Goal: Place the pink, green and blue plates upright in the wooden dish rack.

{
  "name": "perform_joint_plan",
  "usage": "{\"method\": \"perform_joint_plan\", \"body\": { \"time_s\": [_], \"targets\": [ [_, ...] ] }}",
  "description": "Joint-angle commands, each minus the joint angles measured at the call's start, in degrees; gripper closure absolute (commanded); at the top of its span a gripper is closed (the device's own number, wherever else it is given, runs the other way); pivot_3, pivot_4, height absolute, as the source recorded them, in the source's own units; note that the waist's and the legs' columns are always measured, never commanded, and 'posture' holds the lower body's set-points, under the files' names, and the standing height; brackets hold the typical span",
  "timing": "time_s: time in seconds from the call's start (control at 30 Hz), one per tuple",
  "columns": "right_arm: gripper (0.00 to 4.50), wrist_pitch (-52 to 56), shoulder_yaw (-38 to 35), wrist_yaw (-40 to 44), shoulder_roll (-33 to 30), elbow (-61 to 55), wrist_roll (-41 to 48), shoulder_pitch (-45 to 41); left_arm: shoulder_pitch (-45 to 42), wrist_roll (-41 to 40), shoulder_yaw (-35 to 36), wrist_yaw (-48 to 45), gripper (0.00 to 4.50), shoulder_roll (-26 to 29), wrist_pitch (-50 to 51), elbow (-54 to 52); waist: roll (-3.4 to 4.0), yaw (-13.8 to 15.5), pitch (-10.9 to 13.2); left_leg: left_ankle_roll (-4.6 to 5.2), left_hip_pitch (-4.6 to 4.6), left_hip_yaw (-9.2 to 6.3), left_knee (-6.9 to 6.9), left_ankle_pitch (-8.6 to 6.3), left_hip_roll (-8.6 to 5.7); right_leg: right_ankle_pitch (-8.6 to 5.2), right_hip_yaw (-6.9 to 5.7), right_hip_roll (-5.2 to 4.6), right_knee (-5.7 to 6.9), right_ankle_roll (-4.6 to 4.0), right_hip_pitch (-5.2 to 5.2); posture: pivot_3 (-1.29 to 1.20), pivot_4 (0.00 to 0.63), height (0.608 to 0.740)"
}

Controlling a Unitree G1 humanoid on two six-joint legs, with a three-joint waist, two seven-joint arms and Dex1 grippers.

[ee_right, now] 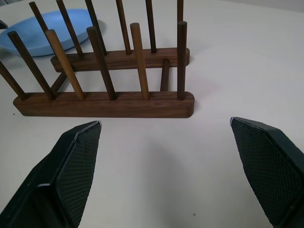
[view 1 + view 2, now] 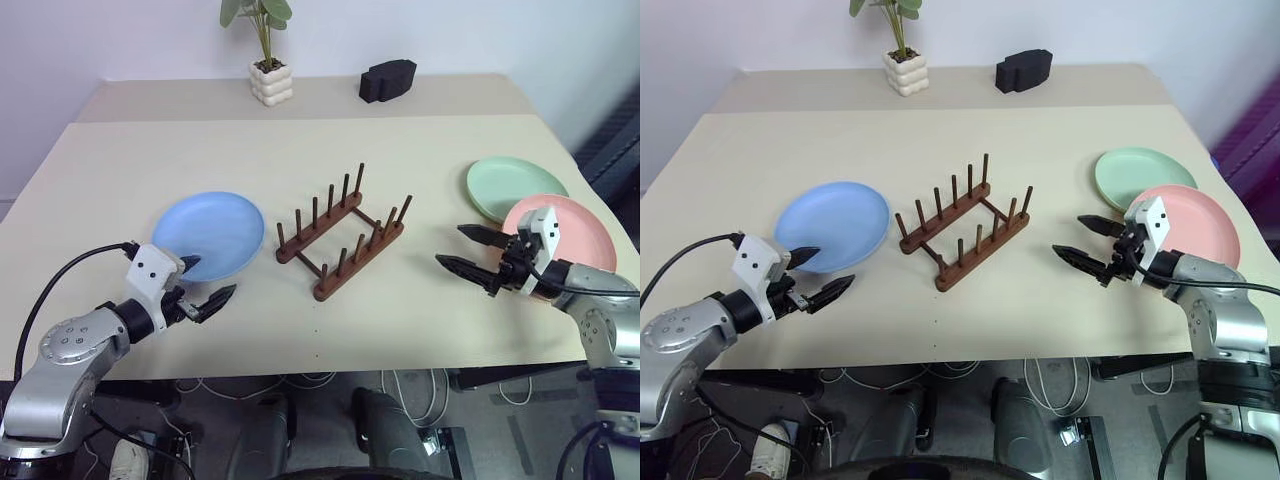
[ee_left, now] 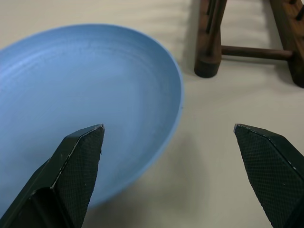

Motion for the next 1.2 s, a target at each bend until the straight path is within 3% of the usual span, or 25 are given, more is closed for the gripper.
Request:
{"method": "perform_joint_plan", "body": {
  "time_s": [0.03,0.57,0.77,0.93,1.2],
  "targets": [
    [0.07,-0.4,-1.8,0.1,-1.1,-1.9,0.6,1.3,-1.0,0.2,0.9,-0.5,0.0,0.9,-1.4,0.0,0.0,0.0,0.0,0.0,0.0,0.01,0.01,0.0,0.0,0.0,0.0,0.0,0.0,0.0,0.0,0.0,0.15,0.736],
    [0.07,0.7,-1.4,-1.8,-1.0,-6.7,0.8,5.2,2.7,-2.0,-3.2,-4.8,0.0,2.2,0.9,-5.9,0.0,0.0,0.0,0.0,0.01,0.02,0.01,0.0,0.02,-0.01,0.01,-0.01,0.0,-0.01,0.0,0.0,0.15,0.736],
    [0.07,2.6,-2.6,-3.5,-0.7,-12.2,2.0,8.6,-0.7,-0.9,-11.4,-4.3,0.0,1.1,2.8,-6.9,0.01,0.0,0.0,0.0,0.0,0.01,0.02,0.0,0.01,-0.02,0.01,-0.01,0.0,-0.02,0.0,0.0,0.15,0.736],
    [0.07,4.7,-2.3,-6.5,0.9,-18.1,3.4,11.1,-7.4,4.8,-22.8,-2.1,0.0,-2.9,1.9,-3.9,0.01,0.0,0.0,0.0,-0.05,0.01,0.07,0.0,-0.03,-0.01,0.01,-0.01,-0.02,0.0,0.01,0.0,0.15,0.736],
    [0.07,5.4,-3.0,-11.5,3.6,-24.5,4.5,15.0,-15.0,11.9,-32.0,1.8,0.0,-10.6,0.9,6.7,0.02,0.3,0.0,0.0,-0.04,-0.03,0.09,0.0,-0.09,-0.01,0.0,0.0,0.0,0.02,0.03,0.0,0.15,0.736]
  ]
}}
